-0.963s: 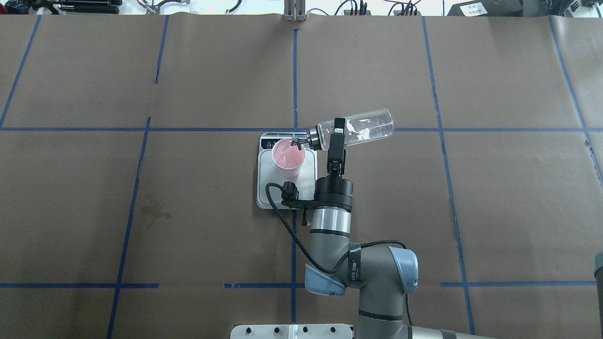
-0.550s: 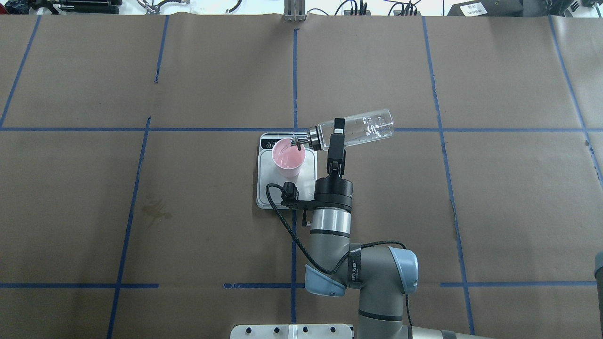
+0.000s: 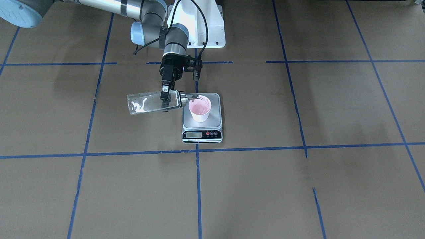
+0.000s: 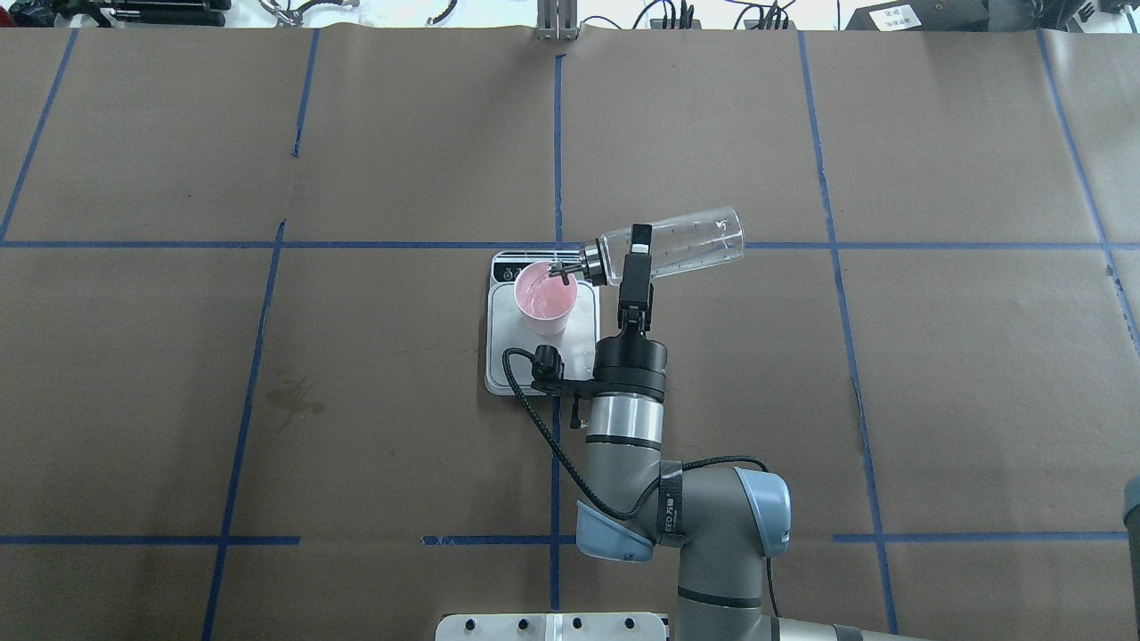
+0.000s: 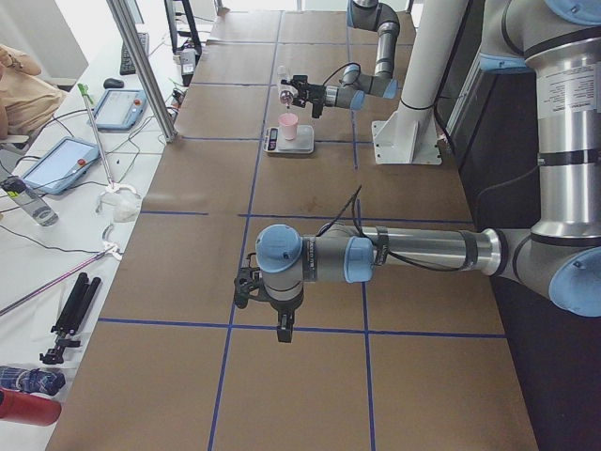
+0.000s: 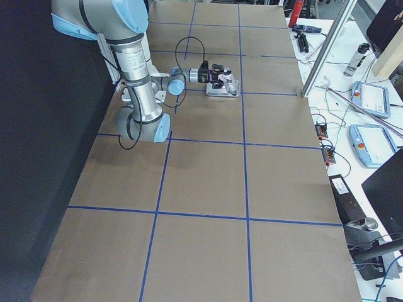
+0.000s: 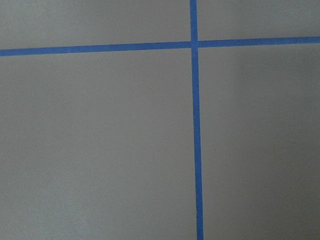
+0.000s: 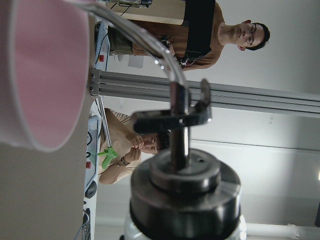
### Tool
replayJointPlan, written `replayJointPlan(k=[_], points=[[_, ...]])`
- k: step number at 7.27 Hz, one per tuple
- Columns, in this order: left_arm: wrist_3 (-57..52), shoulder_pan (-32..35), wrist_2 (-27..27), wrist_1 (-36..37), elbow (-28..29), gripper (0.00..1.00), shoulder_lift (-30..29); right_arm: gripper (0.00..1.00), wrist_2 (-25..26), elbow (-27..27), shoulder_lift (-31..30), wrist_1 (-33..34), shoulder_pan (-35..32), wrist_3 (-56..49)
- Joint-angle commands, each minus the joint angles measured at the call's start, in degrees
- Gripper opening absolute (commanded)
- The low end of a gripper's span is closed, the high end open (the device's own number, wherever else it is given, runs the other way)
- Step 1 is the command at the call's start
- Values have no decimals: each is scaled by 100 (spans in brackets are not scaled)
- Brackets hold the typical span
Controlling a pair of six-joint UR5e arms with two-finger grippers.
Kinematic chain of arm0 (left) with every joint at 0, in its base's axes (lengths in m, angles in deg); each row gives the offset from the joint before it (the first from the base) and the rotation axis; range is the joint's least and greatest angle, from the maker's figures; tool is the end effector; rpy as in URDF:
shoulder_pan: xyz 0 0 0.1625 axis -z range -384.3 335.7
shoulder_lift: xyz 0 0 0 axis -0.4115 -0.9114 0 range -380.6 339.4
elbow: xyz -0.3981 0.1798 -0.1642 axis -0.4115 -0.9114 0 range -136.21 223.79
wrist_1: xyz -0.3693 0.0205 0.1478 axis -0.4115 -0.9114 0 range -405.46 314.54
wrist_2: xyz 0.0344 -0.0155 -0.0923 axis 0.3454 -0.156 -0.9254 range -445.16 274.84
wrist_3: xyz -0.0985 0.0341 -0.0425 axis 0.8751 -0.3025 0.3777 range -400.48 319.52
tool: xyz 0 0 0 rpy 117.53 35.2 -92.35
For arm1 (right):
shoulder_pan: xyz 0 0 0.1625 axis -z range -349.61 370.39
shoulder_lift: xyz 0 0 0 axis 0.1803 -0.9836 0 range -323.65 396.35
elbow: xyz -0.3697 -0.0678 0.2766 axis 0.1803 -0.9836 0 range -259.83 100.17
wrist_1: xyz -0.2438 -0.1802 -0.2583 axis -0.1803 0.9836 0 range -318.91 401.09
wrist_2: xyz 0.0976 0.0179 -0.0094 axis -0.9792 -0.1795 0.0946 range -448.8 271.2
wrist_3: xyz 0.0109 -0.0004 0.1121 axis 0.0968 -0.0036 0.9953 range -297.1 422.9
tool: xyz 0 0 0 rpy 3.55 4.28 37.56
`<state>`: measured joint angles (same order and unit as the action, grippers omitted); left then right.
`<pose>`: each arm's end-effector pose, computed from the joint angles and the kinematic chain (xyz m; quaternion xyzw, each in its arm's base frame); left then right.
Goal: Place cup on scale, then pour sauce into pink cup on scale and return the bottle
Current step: 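Tilt the bottle spout over the pink cup with the right gripper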
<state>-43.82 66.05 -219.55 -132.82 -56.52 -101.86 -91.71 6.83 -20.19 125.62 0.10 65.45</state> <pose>-0.0569 -0.4021 0.6957 0.0036 0.3778 0.0206 0.9256 -0.6117 -0.3608 0.3101 0.5983 0.3483 -0.2659 0.6708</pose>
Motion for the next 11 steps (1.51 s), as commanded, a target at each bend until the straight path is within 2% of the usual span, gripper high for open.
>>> replayJointPlan(k=[1, 6, 8, 11], points=[[0, 0, 1, 0, -6, 100, -4, 0, -8, 0, -15, -7, 0, 8], [0, 0, -8, 0, -6, 100, -4, 0, -16, 52, -24, -68, -8, 86], [0, 0, -8, 0, -32, 100, -4, 0, -95, 35, -76, -1057, -9, 96], [0, 0, -8, 0, -59, 100, -4, 0, -604, 18, -287, -3041, 0, 104]])
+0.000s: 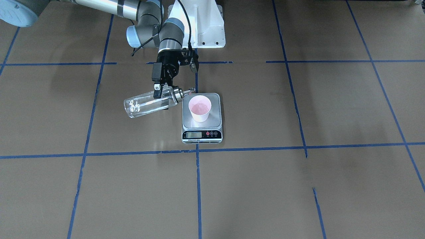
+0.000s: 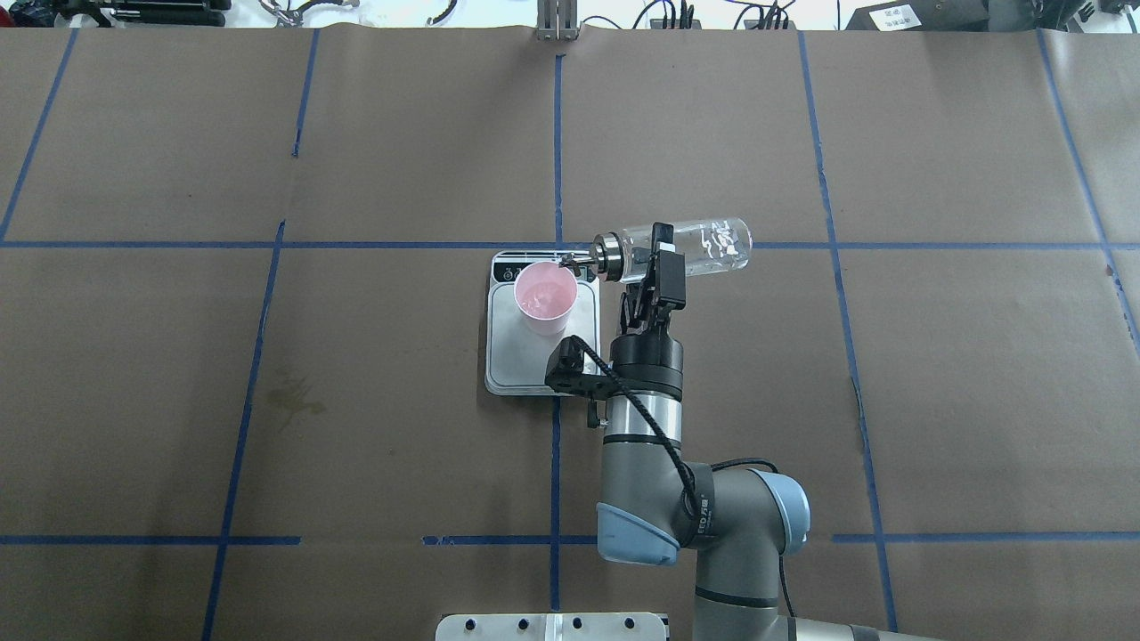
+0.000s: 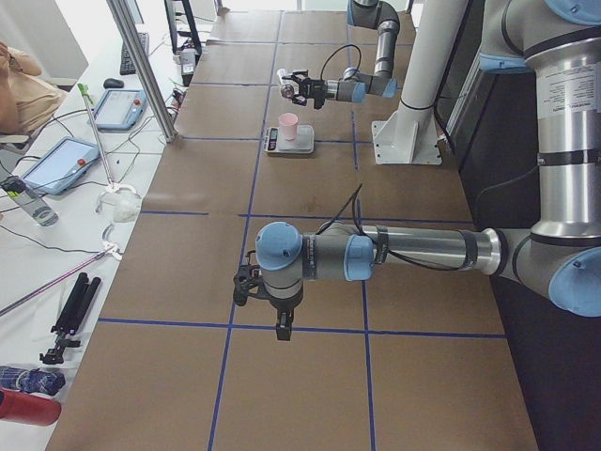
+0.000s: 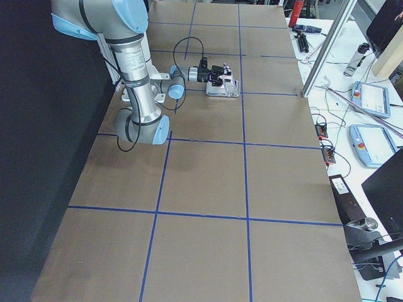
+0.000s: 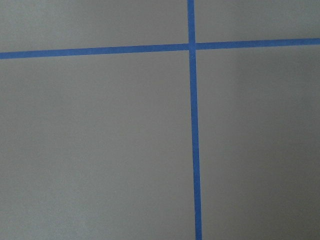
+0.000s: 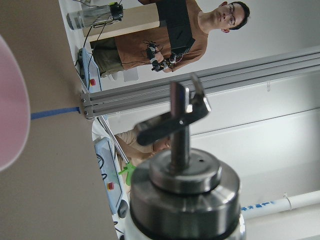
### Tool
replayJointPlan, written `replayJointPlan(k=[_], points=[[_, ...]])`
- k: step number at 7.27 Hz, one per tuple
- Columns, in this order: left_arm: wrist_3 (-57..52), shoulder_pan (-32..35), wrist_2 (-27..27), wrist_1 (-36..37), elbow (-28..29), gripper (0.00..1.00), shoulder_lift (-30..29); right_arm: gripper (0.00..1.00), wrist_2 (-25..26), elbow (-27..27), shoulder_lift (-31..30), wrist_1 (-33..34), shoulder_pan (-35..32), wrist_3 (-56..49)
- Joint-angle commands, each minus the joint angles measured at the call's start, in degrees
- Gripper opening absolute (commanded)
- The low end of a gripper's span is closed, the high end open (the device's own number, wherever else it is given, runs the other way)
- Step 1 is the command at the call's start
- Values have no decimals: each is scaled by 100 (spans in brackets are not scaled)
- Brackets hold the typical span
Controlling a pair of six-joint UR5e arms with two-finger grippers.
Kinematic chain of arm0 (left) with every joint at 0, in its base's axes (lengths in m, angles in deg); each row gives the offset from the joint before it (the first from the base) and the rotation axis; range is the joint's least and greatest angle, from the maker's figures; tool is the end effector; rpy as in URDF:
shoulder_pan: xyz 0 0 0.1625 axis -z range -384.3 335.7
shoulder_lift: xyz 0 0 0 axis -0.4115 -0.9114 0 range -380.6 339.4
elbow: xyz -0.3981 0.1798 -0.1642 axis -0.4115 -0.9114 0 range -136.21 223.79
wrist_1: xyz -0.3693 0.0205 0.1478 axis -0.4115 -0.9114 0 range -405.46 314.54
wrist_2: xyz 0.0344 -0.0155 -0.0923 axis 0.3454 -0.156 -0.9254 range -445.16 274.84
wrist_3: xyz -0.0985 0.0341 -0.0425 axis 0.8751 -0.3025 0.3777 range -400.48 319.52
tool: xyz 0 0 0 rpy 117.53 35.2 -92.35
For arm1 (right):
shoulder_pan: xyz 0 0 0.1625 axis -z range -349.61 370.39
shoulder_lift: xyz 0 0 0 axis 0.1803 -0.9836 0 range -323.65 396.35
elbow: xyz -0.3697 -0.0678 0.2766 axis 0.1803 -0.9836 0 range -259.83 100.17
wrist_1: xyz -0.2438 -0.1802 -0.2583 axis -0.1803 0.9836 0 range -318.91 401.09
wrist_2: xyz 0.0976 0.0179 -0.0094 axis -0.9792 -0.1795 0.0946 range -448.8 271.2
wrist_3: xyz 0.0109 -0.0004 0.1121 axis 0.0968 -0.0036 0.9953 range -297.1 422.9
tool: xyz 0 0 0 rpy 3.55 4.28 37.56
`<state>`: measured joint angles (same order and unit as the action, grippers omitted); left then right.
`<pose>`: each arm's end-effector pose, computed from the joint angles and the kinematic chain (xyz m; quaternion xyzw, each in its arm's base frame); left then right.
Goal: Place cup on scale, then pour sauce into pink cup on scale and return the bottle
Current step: 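Turn the bottle upright and carry it back to its spot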
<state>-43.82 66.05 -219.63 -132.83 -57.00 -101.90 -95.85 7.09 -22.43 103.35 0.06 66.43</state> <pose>-0.0568 -0.4031 0.6913 0.0079 0.3783 0.0223 0.9254 -0.5858 -0.3559 0.3097 0.6510 0.2044 -0.1639 0.7124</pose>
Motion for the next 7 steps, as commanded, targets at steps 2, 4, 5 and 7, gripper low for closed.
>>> replayJointPlan(k=[2, 4, 5, 7], points=[[0, 0, 0, -9, -72, 100, 0, 0, -909, 27, -169, -2195, -22, 77], [0, 0, 0, 9, -142, 100, 0, 0, -1341, 53, -196, -2911, -49, 811], [0, 0, -9, 0, -143, 100, 0, 0, -1386, 158, -196, -2913, -49, 1294], [0, 0, -9, -9, -152, 100, 0, 0, -1692, 709, -492, -2922, -75, 2253]])
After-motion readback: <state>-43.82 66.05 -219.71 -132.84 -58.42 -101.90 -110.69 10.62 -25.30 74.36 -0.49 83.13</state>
